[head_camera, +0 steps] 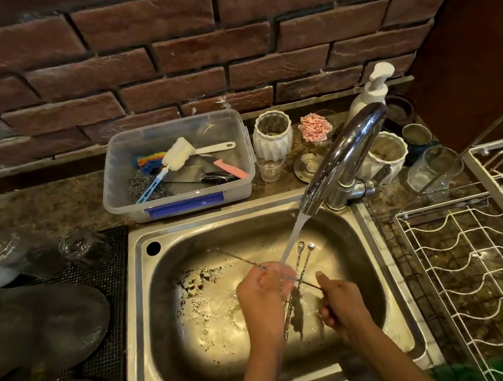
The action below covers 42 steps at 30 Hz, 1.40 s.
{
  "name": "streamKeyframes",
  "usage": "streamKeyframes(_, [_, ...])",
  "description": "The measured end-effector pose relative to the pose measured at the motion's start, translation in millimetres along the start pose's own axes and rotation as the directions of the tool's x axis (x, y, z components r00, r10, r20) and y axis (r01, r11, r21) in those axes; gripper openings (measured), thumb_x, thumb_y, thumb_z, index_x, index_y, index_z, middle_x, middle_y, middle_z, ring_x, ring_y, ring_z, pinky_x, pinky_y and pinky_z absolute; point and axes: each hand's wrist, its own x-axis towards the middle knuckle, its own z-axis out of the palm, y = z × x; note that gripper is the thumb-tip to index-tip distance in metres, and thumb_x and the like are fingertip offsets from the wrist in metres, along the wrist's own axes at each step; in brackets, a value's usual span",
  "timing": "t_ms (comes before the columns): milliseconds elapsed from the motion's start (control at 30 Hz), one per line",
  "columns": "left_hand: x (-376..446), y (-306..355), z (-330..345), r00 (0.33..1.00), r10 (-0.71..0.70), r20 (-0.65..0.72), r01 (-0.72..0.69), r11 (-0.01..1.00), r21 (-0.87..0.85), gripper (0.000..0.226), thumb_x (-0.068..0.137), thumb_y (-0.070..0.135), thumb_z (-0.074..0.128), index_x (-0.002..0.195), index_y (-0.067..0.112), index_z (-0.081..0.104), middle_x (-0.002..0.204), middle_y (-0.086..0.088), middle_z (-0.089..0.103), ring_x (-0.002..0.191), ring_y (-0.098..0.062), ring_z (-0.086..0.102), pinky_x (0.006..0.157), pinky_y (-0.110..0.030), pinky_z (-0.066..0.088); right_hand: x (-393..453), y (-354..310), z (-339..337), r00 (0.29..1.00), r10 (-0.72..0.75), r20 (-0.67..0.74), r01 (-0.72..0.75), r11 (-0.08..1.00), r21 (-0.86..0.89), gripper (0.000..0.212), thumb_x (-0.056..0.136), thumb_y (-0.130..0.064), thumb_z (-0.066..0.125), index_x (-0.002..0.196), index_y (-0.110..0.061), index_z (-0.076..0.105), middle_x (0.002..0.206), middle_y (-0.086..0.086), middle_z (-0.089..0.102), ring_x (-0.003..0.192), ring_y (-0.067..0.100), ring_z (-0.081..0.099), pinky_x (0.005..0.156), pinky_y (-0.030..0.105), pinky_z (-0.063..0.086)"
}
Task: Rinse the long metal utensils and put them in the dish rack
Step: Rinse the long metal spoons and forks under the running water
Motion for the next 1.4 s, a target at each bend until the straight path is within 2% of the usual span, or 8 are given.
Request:
streamKeyframes(167, [9.5, -20.7, 15.4, 0.992, -0.042, 0.121, 0.005, 0.956, 0.292, 0.028, 0.098, 0.015, 0.062, 0.072, 0.018, 0.071, 0.067, -0.005, 0.072, 0.065, -0.017, 0.068, 0.070, -0.038, 0.059, 5.4, 13.2, -6.4, 0.969, -0.223, 0.106, 0.242, 0.774, -0.586, 0.020, 0.099, -0.023, 0.056, 0.089, -0.012, 0.069, 0.080, 0.002, 0.071, 0.074, 0.015, 0.068, 0.069, 0.027, 0.055])
streamKeyframes(333, [20.8, -39.7, 15.6, 0.985, -0.035, 0.167, -0.080, 0.771, 0.631, 0.029, 0.099, 0.020, 0.061, 0.071, 0.015, 0.065, 0.065, 0.005, 0.062, 0.063, -0.007, 0.060, 0.058, -0.014, 0.046, 8.8, 11.6, 6.9, 0.901, -0.374, 0.222, 0.434, 0.735, -0.522, 0.023, 0.094, -0.016, 0.063, 0.076, -0.031, 0.066, 0.066, -0.010, 0.066, 0.063, -0.001, 0.063, 0.057, 0.011, 0.047])
streamKeyframes(467, [35.4, -50.6, 13.5, 0.979, -0.071, 0.193, -0.086, 0.710, 0.699, 0.019, 0.099, 0.018, 0.058, 0.094, 0.008, 0.074, 0.091, -0.006, 0.071, 0.089, -0.021, 0.066, 0.075, -0.018, 0.048, 15.8, 23.6, 19.9, 0.938, -0.308, 0.156, 0.345, 0.811, -0.473, 0.025, 0.092, -0.002, 0.056, 0.076, -0.020, 0.063, 0.073, -0.002, 0.066, 0.065, 0.009, 0.061, 0.060, 0.022, 0.051])
streamKeyframes(667, [45.4, -61.1, 17.9, 0.976, -0.160, 0.151, 0.008, 0.710, 0.704, 0.022, 0.099, 0.012, 0.061, 0.085, 0.006, 0.075, 0.065, 0.011, 0.060, 0.061, 0.003, 0.056, 0.055, -0.003, 0.043, 25.7, 36.8, 30.9, 0.952, -0.288, 0.101, 0.303, 0.851, -0.429, 0.026, 0.093, 0.004, 0.052, 0.068, 0.000, 0.058, 0.064, 0.010, 0.054, 0.060, 0.017, 0.045, 0.048, 0.025, 0.038])
streamKeyframes(933, [50.8, -81.3, -2.2, 0.955, -0.252, 0.156, 0.126, 0.821, 0.557, 0.012, 0.098, -0.001, 0.057, 0.093, 0.000, 0.068, 0.091, -0.021, 0.070, 0.071, -0.032, 0.065, 0.066, -0.049, 0.060, 50.7, 40.2, 37.0, 0.983, -0.165, -0.077, 0.136, 0.945, -0.297, 0.035, 0.084, 0.014, 0.044, 0.061, -0.008, 0.059, 0.069, 0.013, 0.066, 0.058, 0.023, 0.064, 0.048, 0.031, 0.056])
streamKeyframes(1067, [43.9, -94.4, -21.4, 0.959, -0.243, 0.143, 0.093, 0.751, 0.653, 0.014, 0.101, 0.007, 0.056, 0.093, 0.011, 0.067, 0.089, -0.011, 0.071, 0.074, -0.026, 0.068, 0.069, -0.040, 0.060, 68.6, 47.4, 36.9, 0.979, -0.095, -0.180, 0.032, 0.945, -0.325, 0.025, 0.090, 0.005, 0.054, 0.072, -0.009, 0.064, 0.082, 0.015, 0.071, 0.060, 0.022, 0.068, 0.046, 0.022, 0.053])
streamKeyframes(1200, [39.2, -105.7, -38.9, 0.969, -0.216, 0.120, 0.036, 0.604, 0.796, 0.015, 0.102, 0.014, 0.055, 0.101, 0.017, 0.070, 0.093, 0.003, 0.071, 0.075, -0.008, 0.062, 0.064, -0.019, 0.048, 84.0, 53.0, 35.7, 0.978, -0.052, -0.201, -0.029, 0.924, -0.380, 0.008, 0.093, -0.002, 0.063, 0.086, -0.002, 0.068, 0.085, 0.017, 0.073, 0.067, 0.027, 0.074, 0.063, 0.034, 0.062])
streamKeyframes(1400, [31.1, -111.7, -49.8, 0.980, -0.170, 0.105, 0.002, 0.535, 0.845, 0.020, 0.103, 0.017, 0.053, 0.111, 0.016, 0.071, 0.094, 0.003, 0.068, 0.080, -0.009, 0.059, 0.064, -0.017, 0.039, 99.4, 61.5, 34.7, 0.979, -0.023, -0.201, -0.073, 0.887, -0.456, 0.006, 0.090, -0.006, 0.068, 0.091, -0.002, 0.070, 0.087, 0.017, 0.075, 0.071, 0.029, 0.074, 0.070, 0.040, 0.063])
